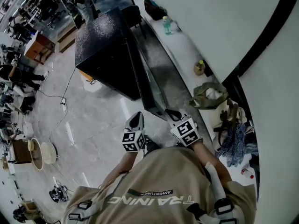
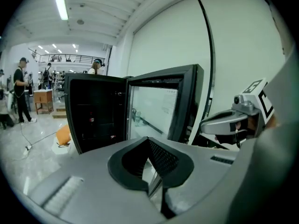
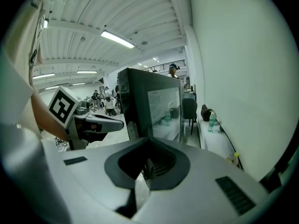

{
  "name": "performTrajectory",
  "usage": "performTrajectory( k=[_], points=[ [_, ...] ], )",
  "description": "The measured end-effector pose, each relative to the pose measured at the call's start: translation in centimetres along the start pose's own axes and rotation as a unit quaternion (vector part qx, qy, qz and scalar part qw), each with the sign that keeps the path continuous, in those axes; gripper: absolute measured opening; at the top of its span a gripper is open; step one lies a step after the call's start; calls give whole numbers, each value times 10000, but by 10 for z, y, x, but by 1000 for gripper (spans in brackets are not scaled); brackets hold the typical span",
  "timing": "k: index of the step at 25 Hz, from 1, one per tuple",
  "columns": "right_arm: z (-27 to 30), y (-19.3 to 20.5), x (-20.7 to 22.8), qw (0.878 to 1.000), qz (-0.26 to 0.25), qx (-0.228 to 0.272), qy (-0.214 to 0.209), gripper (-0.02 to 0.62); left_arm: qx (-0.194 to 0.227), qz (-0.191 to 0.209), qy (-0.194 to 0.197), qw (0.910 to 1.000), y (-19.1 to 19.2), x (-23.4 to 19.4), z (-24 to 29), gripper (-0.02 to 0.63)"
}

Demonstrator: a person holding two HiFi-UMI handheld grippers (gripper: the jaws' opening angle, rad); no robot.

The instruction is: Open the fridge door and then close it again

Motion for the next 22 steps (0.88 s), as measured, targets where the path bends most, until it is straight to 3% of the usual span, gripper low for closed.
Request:
performTrajectory(
  k=[7,12,22],
  points=[
    [11,-9,-5,9997,-238,-82,-30,-5,164,-177,54,9997,-8,-13,0,0],
    [11,-10,5,9992,-366,-108,103,-5,186,-24,60,9998,-10,-21,-3,0],
    [11,-19,-3,9996,-256,-28,114,-5,150,-247,-61,9996,1,-51,-30,0]
  ],
)
Point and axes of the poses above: the fingertips, and each gripper's own axes: z forward along the fingers, x to its right, y out of its underside, the point moved 2 cm from there along -z, backward along the fingers, and after that the axes turned 13 degrees about y, right-handed, at the moved point
